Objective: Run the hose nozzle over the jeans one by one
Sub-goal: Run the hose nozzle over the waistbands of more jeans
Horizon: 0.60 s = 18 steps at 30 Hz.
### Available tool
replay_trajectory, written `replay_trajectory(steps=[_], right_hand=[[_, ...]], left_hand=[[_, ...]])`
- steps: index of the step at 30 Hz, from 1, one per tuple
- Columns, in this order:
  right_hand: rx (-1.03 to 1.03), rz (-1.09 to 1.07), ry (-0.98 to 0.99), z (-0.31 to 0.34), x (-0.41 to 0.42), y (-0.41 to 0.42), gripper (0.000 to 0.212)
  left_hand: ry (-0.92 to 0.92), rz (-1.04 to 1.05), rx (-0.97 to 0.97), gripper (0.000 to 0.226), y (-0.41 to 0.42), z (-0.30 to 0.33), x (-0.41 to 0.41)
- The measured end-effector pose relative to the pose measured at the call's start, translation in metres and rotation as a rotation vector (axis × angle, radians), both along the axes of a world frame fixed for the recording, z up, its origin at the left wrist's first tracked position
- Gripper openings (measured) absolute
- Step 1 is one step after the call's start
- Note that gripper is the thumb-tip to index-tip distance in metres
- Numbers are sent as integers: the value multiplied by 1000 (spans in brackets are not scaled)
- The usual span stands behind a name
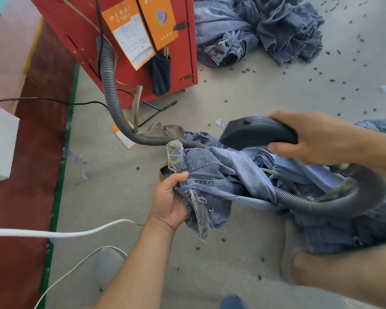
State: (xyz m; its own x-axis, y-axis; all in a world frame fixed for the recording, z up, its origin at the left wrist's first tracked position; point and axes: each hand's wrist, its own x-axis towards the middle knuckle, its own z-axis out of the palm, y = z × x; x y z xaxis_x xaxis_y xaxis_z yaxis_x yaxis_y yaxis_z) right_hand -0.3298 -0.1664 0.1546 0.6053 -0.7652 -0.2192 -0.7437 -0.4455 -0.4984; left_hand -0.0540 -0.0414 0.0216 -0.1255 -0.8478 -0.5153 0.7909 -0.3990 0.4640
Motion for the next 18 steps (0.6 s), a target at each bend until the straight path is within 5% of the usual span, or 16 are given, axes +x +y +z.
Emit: replay_trajectory(steps=[4,8,13,18], right_hand=[[173,108,-24,-8,6,16,27],[78,112,-168,-16,34,15,26],[82,40,-56,0,-5,-9,26],[27,220,-18,-14,31,22,30]], left_hand=[[-4,-53,-27,64,3,0,-5],[-1,-79,-45,78,6,4,-7],[94,-19,-71,81,4,7,-1],[129,-59,-129,67,2,9,-5]])
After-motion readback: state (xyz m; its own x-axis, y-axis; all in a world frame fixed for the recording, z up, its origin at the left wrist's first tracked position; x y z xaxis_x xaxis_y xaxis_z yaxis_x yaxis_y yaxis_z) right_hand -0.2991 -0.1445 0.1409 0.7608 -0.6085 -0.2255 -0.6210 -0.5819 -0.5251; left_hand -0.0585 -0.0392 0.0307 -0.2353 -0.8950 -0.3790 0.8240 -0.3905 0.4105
